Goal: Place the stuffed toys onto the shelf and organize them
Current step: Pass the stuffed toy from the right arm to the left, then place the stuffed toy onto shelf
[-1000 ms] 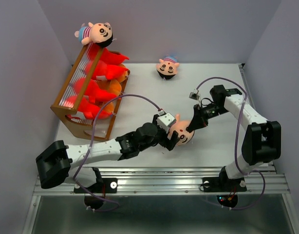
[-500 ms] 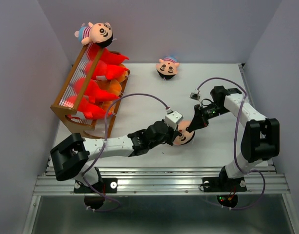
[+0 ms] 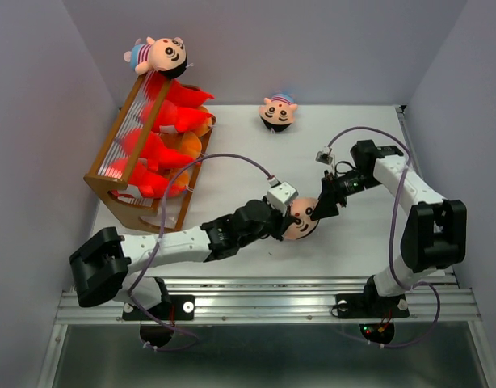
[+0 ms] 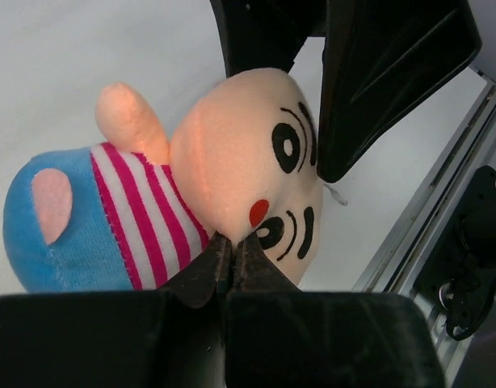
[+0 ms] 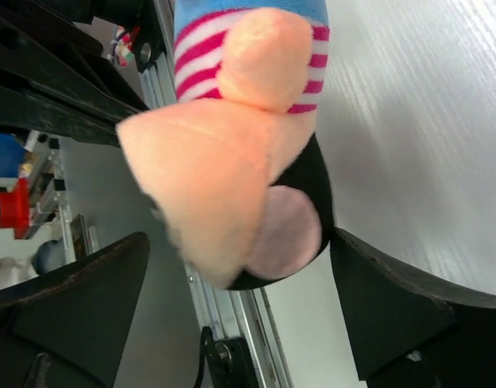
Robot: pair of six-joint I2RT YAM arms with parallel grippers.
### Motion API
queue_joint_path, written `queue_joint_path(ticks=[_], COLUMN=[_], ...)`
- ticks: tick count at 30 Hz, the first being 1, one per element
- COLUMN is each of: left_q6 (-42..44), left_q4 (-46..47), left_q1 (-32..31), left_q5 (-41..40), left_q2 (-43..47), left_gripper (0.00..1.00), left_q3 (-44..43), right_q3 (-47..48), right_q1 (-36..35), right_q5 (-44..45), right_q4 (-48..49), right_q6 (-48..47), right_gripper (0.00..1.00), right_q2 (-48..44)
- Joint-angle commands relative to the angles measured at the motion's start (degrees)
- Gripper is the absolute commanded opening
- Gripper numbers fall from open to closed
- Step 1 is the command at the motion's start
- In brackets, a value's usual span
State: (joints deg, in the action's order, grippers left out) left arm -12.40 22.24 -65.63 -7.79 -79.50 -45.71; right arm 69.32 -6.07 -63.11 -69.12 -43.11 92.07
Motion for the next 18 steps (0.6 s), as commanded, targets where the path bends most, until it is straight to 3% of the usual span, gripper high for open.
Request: queue_joint_path(ticks=[1,9,18], left_q6=[1.07,2.82,8.62], left_q4=[2.91,-8.50,-24.41], left_q1=[-0.20,-0.12,5.06], left_q5=[-1.00,-4.51,-7.24], left_q2=[6.02,10.24,14.02], left_gripper=[0.00,0.00,0.00], left_q3=[0.01,-4.38,-20.19], right_q3=[3.63,7.23,5.75], right_q1=[-0.53,0.62,4.92], right_q5=[1.93,10.72,20.83], right_q4=[2.58,8.12,16.47], right_q6=[2.41,9.62,13.49], right_gripper=[1.00,1.00,1.00], right_q2=[-5.41,-12.00,-22.63])
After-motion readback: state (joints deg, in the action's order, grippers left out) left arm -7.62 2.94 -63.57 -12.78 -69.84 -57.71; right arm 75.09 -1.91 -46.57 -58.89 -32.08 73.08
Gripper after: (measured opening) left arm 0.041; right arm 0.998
